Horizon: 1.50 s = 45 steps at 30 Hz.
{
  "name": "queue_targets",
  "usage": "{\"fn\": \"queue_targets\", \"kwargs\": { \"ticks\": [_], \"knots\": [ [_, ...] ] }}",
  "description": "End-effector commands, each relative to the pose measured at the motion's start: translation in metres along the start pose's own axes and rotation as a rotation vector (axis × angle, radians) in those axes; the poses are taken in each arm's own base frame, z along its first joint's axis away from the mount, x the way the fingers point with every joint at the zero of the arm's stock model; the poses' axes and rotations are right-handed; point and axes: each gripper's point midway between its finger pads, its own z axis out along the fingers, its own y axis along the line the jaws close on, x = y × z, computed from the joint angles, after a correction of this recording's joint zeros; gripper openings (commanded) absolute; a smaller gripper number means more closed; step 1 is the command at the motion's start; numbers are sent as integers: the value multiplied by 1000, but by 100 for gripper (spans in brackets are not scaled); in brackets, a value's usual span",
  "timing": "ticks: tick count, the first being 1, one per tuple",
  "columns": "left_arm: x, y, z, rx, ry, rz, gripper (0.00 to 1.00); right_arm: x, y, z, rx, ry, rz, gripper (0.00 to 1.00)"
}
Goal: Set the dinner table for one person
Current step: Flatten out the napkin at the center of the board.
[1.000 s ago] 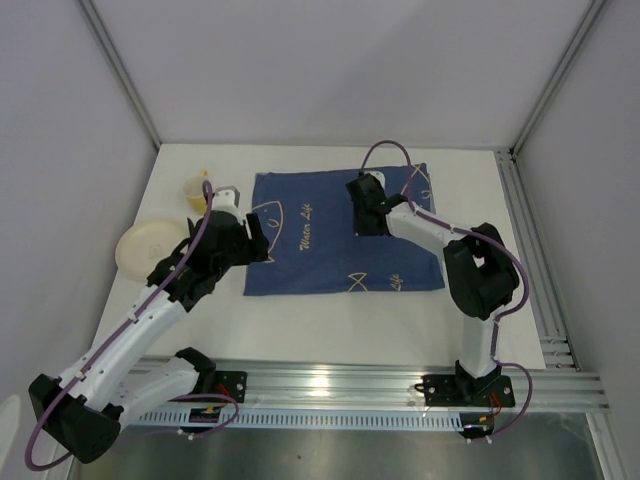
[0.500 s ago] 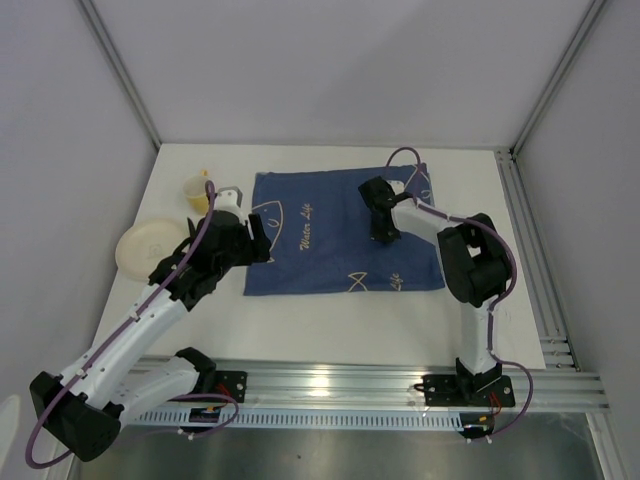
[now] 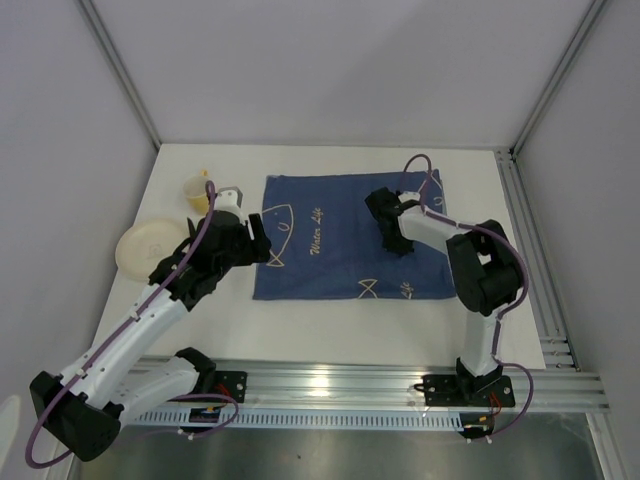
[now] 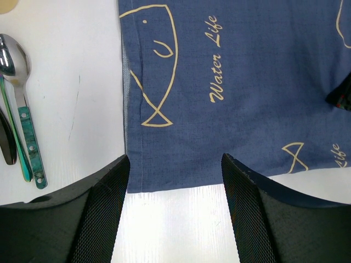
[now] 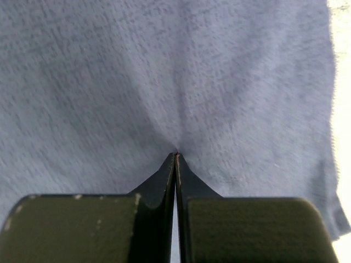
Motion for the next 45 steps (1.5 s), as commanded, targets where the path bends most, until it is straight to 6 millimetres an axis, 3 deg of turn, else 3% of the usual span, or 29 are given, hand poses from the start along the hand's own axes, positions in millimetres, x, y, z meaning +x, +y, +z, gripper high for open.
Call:
{"fn": "queue_targets", "kwargs": {
  "ticks": [1,6,15,20,35,40,45],
  "knots": [
    [-2,-4,3,7,-12,-2,72,-20,-14,-34,-16,-89,61,3],
    [-2,-6,5,11,-7,-1,72,-20,-24,-44,9,-93,54,7],
    [0,-4,6,6,-1,-1,72,35,-36,-21,51,44,46,8],
    [-1,-5,4,10,-4,-1,72,45,-39,-19,65,72,39,8],
    [3,-3,3,11,4,-7,72,82,-93,-29,222,119,49,14],
    [3,-4,2,15,2,-10,72,65,-98,-49,214,26,95,16],
    [4,-6,3,21,7,-12,73,39,-110,-51,221,-39,165,29]
  ]
}}
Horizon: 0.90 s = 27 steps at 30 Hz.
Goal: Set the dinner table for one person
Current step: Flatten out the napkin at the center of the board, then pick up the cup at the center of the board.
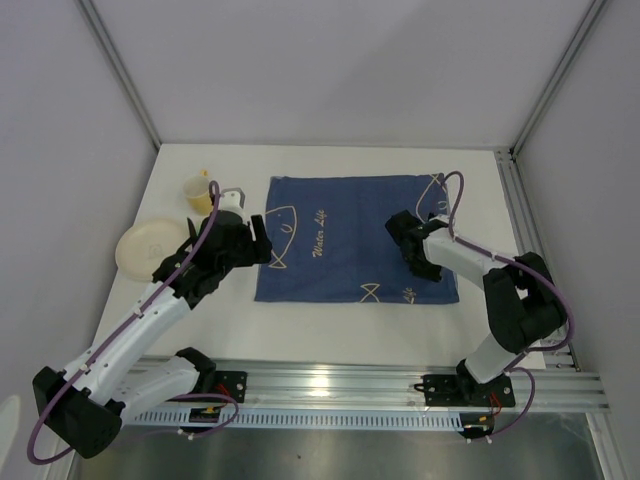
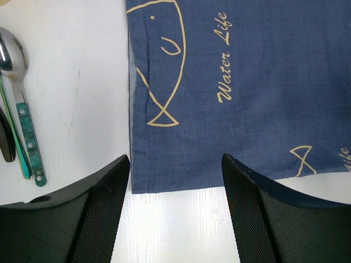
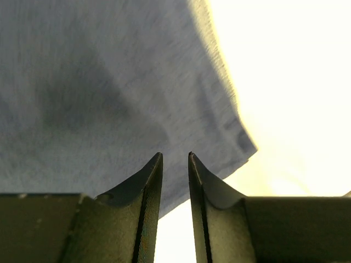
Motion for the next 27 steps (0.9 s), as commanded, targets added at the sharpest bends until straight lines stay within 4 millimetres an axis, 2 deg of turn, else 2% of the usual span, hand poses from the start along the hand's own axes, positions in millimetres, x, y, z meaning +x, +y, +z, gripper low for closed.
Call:
{"fn": "queue_targets", "kwargs": {
  "ticks": [1,3,4,7,14,21,27],
  "knots": [
    [-4,-7,-3,34,-20,-19,72,-28,-11,2,40,-67,93,29],
    [-3,-8,-3,35,-20,-19,72,-39,-12,6,64,-80,106,32],
    [-4,-8,-4,37,-22,-18,72,-38,-10,13,81,-66,96,37],
    [-4,-9,-4,40,-22,-17,72,-44,-5,25,98,-45,104,42],
    [-2,-6,-4,31,-23,-8,73,-49,-4,45,109,-26,120,45],
    [-1,-5,-2,23,-18,1,73,-43,-20,66,174,28,152,43],
    [0,-3,0,12,-13,2,73,-40,-46,67,314,23,198,43]
  ]
}}
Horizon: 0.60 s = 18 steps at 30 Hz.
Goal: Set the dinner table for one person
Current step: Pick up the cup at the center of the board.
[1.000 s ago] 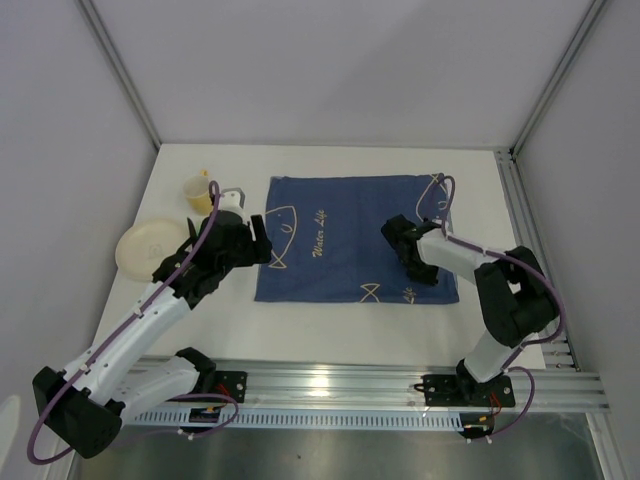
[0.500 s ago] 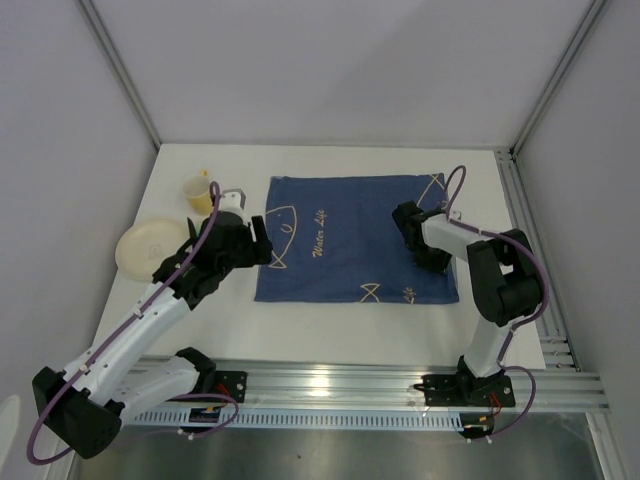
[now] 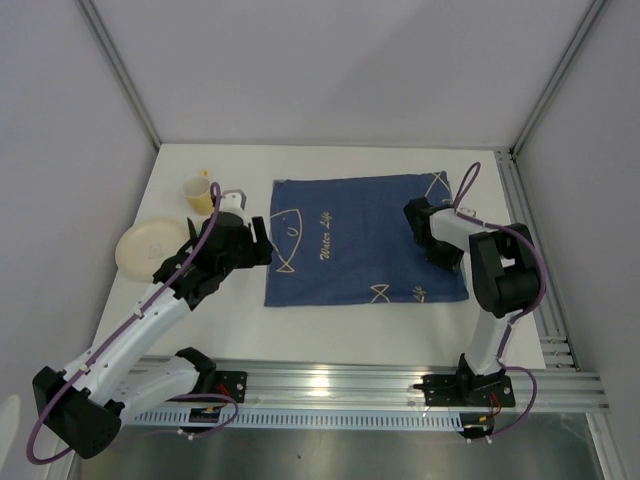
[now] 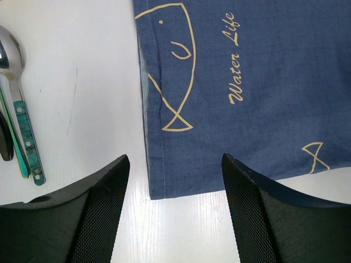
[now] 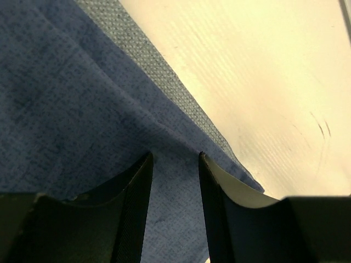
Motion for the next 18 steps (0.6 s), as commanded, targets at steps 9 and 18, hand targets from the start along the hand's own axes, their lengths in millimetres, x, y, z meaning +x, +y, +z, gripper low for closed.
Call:
{"fn": "queue_targets", "kwargs": {
  "ticks": [9,18],
  "knots": [
    [-8,-3,0,-2,-26,-13,73,-26,24,-50,-206,-162,80,46],
    [-33,1,-16,-3,-151,-23,73,-61,89,-189,-915,-347,-1,51]
  ]
}}
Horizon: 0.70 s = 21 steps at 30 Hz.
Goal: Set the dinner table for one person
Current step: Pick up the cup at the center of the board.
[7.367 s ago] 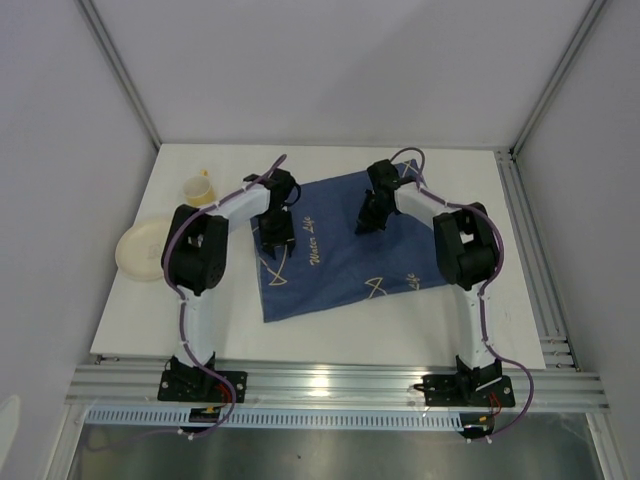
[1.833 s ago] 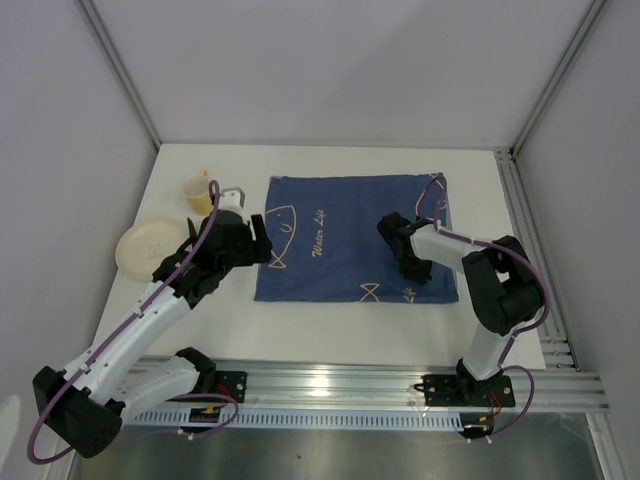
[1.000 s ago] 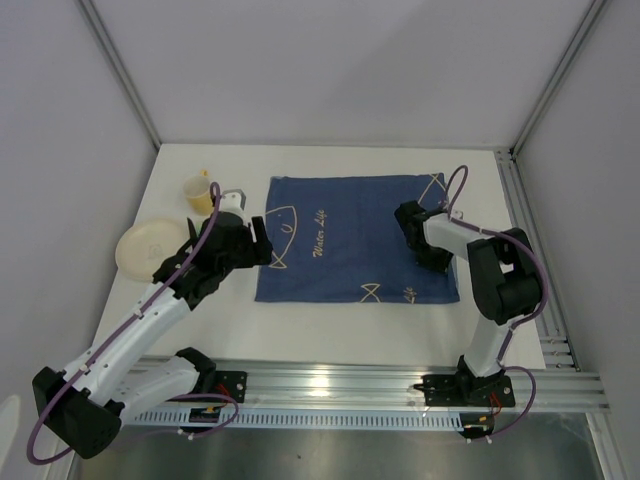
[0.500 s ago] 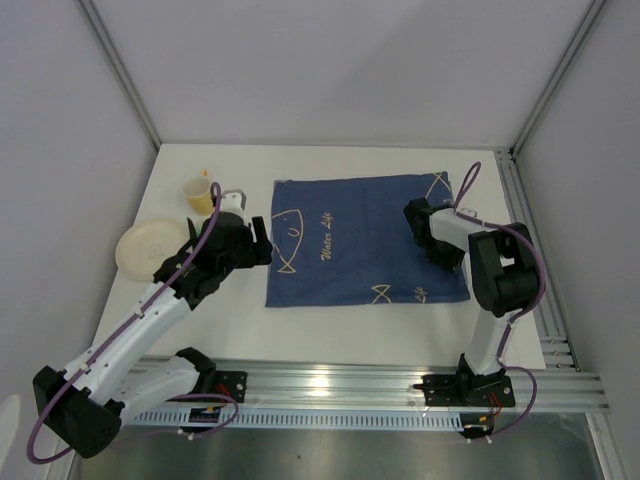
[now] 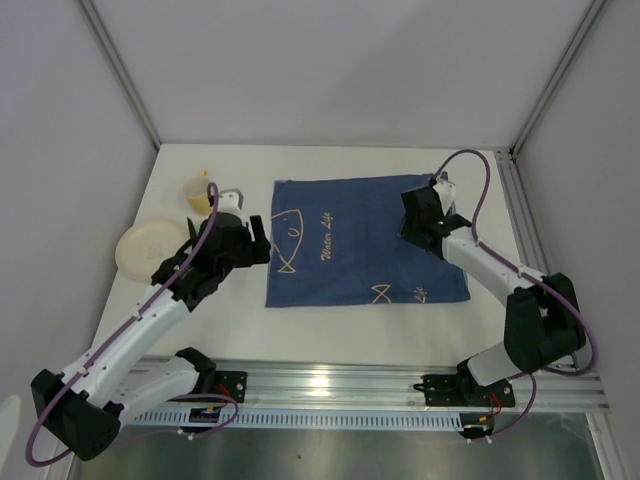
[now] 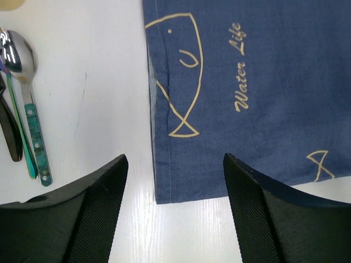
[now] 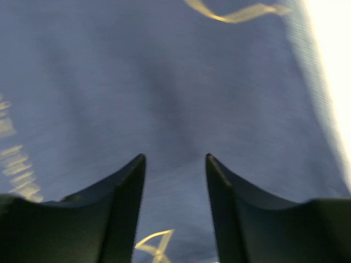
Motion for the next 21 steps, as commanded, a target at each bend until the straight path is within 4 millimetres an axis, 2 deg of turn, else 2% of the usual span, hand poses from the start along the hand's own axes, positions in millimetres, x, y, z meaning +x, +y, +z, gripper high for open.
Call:
{"fn": "queue_targets", "kwargs": {
  "ticks": [1,2,3,4,5,7,11,12,14,16,18,19,21],
  "knots": [
    [-34,-2,-18,23,-157,-25,76,-38,70,-54,-421,-163,-37,54],
    [-42,-3,-21,30,-192,-20,78,-40,77,-65,-477,-181,-44,59],
    [-46,-2,-23,30,-211,-17,81,-55,82,-84,-531,-239,-25,66],
    [-53,-1,-27,29,-240,-15,93,-60,84,-91,-552,-256,-29,69],
    [-59,-3,-29,34,-264,-12,98,-65,87,-98,-571,-274,-30,70],
    [-66,1,-31,12,-292,-4,99,-80,88,-112,-589,-318,-36,71],
    [-73,10,-28,-39,-334,13,99,-84,85,-115,-586,-330,-36,70],
    [-74,11,-27,-48,-338,12,99,-80,82,-111,-576,-317,-31,63],
    [-73,14,-23,-70,-341,0,99,-75,80,-108,-586,-294,1,60],
    [-73,15,-22,-78,-351,-10,99,-68,79,-105,-596,-273,11,66],
    [-74,20,-23,-93,-373,-15,99,-68,74,-104,-600,-260,46,90],
    [-77,19,-23,-85,-401,-21,99,-67,72,-102,-599,-250,65,99],
    [-80,22,-24,-90,-432,2,99,-69,65,-100,-615,-223,112,100]
  ]
}}
